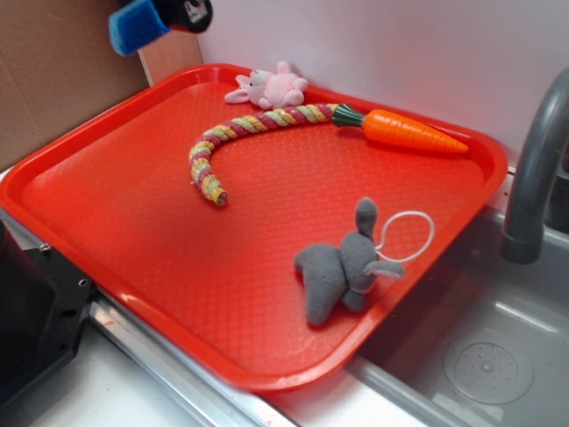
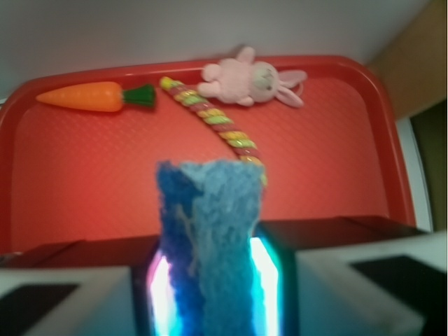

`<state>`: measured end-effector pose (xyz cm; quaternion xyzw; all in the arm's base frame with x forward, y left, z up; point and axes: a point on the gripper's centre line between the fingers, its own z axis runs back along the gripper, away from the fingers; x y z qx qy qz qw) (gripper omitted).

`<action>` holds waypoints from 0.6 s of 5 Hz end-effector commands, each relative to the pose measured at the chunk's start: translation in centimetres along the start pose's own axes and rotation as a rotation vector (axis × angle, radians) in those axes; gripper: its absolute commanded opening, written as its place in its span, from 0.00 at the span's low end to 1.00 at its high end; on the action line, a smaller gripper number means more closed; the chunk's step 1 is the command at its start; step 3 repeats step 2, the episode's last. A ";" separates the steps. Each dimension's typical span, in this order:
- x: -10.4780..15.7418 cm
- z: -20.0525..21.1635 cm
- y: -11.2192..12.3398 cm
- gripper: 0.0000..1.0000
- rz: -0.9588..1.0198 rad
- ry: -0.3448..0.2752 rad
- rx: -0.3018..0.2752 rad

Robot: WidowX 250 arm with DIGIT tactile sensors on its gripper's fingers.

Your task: Grab the blue sponge.

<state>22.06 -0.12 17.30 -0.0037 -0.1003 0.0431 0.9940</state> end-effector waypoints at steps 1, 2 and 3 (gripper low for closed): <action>0.8 1.5 0.8 0.00 0.017 0.027 0.005; 0.2 1.2 -0.2 0.00 0.005 0.053 -0.004; 0.2 1.2 -0.2 0.00 0.005 0.053 -0.004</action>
